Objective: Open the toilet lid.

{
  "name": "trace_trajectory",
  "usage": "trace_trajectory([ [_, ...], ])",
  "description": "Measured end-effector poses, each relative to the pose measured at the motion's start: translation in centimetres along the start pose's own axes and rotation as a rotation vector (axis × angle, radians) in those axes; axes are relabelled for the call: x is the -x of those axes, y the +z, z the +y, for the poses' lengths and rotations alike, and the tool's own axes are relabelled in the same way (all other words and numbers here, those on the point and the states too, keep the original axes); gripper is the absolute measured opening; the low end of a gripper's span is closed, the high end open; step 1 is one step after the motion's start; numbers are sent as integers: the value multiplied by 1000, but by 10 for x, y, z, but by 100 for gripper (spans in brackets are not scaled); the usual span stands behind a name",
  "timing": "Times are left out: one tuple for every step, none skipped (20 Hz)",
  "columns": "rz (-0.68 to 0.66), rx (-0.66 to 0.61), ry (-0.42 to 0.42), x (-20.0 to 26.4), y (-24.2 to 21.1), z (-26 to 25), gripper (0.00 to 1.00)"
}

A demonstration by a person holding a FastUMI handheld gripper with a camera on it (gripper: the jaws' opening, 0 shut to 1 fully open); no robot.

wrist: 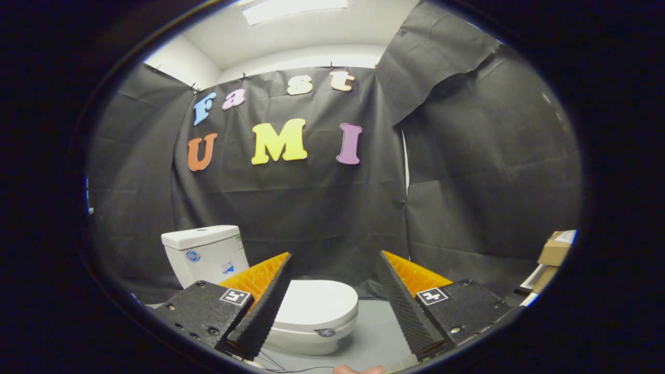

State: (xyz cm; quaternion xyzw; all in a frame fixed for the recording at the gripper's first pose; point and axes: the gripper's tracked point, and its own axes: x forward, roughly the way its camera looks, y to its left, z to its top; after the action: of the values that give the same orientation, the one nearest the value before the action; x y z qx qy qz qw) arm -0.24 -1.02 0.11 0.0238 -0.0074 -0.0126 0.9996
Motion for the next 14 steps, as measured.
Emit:
trace_trajectory([
  [1,-3,3,0,0,0,100],
  [1,-3,1,0,1,-1,100],
  [-1,0,-3,0,0,-2,100],
  [-2,0,-6,-2,0,-2,100],
  [2,0,-5,-1,-3,-2,100],
  [6,2,-2,-1,-5,0,100],
  [10,7,1,-1,-7,1,100],
  [12,12,2,-1,-7,2,100],
  [13,13,5,-2,-8,2,100],
  [16,9,7,-2,-9,3,100],
  [22,3,10,-2,-12,5,100],
  [30,-1,13,-3,-15,5,100],
  [41,1,16,-3,-21,6,100],
  [49,7,13,-4,-24,4,100],
])
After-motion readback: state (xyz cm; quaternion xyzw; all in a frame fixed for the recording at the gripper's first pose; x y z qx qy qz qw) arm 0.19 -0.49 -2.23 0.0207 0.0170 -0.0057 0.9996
